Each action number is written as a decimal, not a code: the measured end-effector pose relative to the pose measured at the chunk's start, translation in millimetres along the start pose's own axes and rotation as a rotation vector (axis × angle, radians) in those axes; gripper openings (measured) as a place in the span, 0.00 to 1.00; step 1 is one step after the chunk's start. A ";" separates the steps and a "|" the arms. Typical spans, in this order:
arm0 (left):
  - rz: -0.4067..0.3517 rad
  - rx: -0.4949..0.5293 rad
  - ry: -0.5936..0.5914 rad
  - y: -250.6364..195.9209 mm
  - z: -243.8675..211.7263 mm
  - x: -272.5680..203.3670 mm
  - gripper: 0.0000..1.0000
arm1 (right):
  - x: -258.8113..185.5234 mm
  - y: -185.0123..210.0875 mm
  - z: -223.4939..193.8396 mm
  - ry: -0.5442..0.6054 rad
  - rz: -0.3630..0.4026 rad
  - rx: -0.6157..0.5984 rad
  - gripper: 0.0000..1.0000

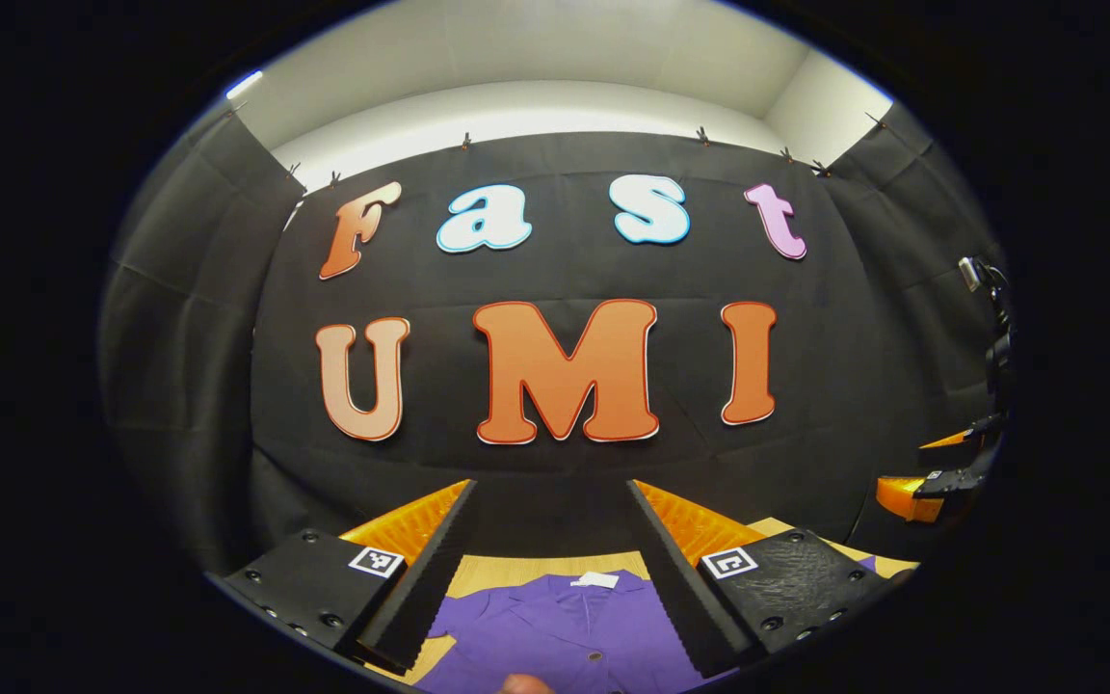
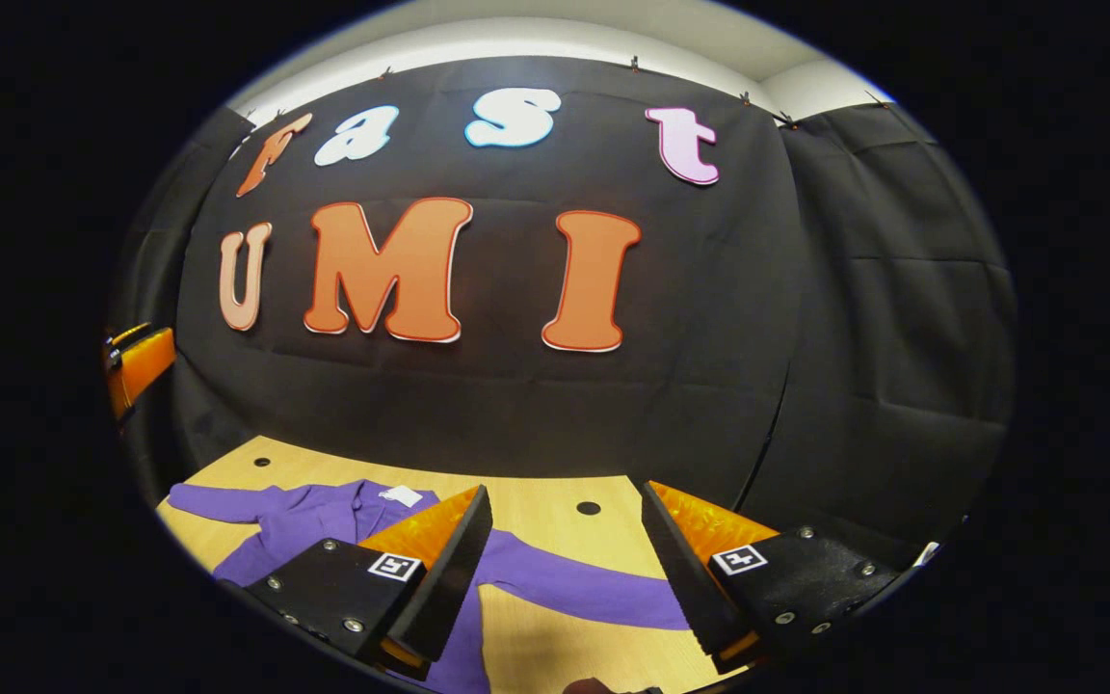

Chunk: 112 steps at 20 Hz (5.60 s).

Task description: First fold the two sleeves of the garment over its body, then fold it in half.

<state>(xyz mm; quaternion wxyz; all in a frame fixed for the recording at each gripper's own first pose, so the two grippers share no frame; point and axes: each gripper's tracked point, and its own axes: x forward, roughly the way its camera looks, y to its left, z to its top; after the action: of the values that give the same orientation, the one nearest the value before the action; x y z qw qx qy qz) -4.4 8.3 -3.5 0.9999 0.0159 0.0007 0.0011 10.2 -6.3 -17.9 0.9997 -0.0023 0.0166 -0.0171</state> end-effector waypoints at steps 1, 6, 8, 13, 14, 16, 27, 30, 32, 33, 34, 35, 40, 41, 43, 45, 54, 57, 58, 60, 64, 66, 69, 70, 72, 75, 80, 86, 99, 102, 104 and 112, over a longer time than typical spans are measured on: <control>0.001 0.002 -0.001 0.4 -0.9 -0.3 0.94 | 1.7 -5.0 -3.2 0.009 -0.007 0.005 0.94; 0.007 0.011 -0.008 1.3 2.8 -5.5 0.94 | 11.5 -31.1 -20.8 0.050 -0.066 -0.011 0.94; 0.005 0.017 -0.014 0.2 5.3 -5.8 0.96 | 17.2 -38.8 -32.4 0.075 -0.083 -0.005 0.94; 0.010 0.035 -0.033 -1.3 13.0 -7.4 0.96 | 29.0 -48.8 -75.1 0.182 -0.111 0.064 0.94; 0.015 0.040 -0.037 0.3 15.5 -7.3 0.94 | 34.2 -53.7 -82.9 0.200 -0.122 0.071 0.94; 0.021 0.053 -0.037 0.2 16.5 -6.5 0.94 | 42.2 -63.8 -97.0 0.234 -0.144 0.075 0.94; 0.076 0.090 -0.012 9.6 11.4 -13.0 0.95 | 73.5 -110.1 -173.4 0.499 -0.188 0.136 0.94; 0.085 0.101 -0.008 9.9 11.4 -16.0 0.96 | 76.3 -112.6 -192.4 0.578 -0.182 0.206 0.95; 0.091 0.106 0.000 10.4 8.7 -17.5 0.95 | 84.9 -122.5 -206.7 0.621 -0.187 0.204 0.95; 0.094 0.106 0.007 10.7 6.6 -19.0 0.96 | 86.9 -125.8 -210.7 0.644 -0.185 0.206 0.95; 0.098 0.105 0.013 11.1 5.2 -20.2 0.95 | 88.6 -128.5 -216.0 0.672 -0.180 0.211 0.95; 0.103 0.105 0.020 13.1 1.7 -21.1 0.95 | 90.1 -132.3 -222.4 0.704 -0.179 0.217 0.95; 0.127 0.118 0.039 17.5 -1.8 -25.4 0.96 | 102.1 -143.3 -253.1 0.871 -0.154 0.247 0.95; 0.131 0.125 0.044 18.3 -3.9 -26.2 0.96 | 103.6 -143.6 -257.0 0.905 -0.145 0.257 0.95; 0.138 0.128 0.056 17.3 -7.0 -26.9 0.95 | 104.1 -143.4 -268.8 0.982 -0.129 0.285 0.95; 0.141 0.129 0.063 15.1 -8.6 -26.7 0.96 | 104.9 -142.7 -280.2 1.038 -0.115 0.325 0.95; 0.170 0.154 0.090 8.6 -13.0 -27.4 1.00 | 129.2 -144.6 -318.7 1.157 -0.124 0.482 0.96; 0.181 0.156 0.099 6.2 -16.2 -29.1 0.98 | 134.5 -153.1 -333.7 1.181 -0.155 0.472 0.95; 0.183 0.159 0.101 4.7 -15.8 -29.3 1.00 | 134.0 -155.0 -339.1 1.194 -0.171 0.460 0.95; 0.186 0.166 0.103 2.7 -15.9 -29.1 0.98 | 136.3 -151.6 -345.4 1.202 -0.175 0.469 0.94; 0.190 0.173 0.115 -3.2 -20.4 -28.8 0.98 | 136.9 -146.2 -356.4 1.225 -0.196 0.483 0.92; 0.196 0.183 0.115 -3.0 -18.5 -30.4 1.00 | 138.7 -151.9 -358.3 1.218 -0.211 0.463 0.89; 0.200 0.179 0.125 -5.7 -22.7 -32.1 1.00 | 135.3 -159.0 -362.4 1.224 -0.245 0.417 0.88; 0.200 0.177 0.131 -7.6 -24.0 -32.1 0.98 | 132.0 -167.3 -362.9 1.227 -0.265 0.391 0.63; 0.199 0.180 0.134 -9.9 -24.8 -32.0 1.00 | 135.5 -167.5 -363.3 1.203 -0.266 0.384 0.52; 0.191 0.182 0.136 -12.8 -27.2 -37.1 1.00 | 139.1 -159.6 -361.3 1.179 -0.237 0.428 0.09; 0.177 0.182 0.137 5.7 -31.8 -35.1 0.98 | 140.2 -140.0 -333.1 1.130 -0.174 0.537 0.03; 0.103 0.138 0.121 43.2 -41.1 -12.7 1.00 | 133.5 -88.0 -255.9 1.019 -0.123 0.502 0.03; 0.042 0.027 0.125 136.6 -72.1 23.6 0.98 | 104.4 32.2 -108.3 0.866 -0.040 0.318 0.03; 0.059 0.011 0.129 159.5 -80.2 26.9 0.98 | 110.9 65.6 -82.8 0.839 -0.002 0.287 0.03; 0.070 0.002 0.133 174.9 -84.7 28.0 0.98 | 116.3 94.2 -69.6 0.825 0.030 0.269 0.03; 0.148 0.006 0.157 242.1 -100.2 22.3 0.98 | 123.8 224.7 -54.9 0.831 0.191 0.290 0.02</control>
<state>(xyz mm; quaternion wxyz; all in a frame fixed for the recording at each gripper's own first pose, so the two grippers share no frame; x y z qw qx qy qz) 17.3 253.5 -96.0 0.9939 0.0187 0.0779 0.0763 139.7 213.7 -78.0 0.8953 0.1465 0.4143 0.0734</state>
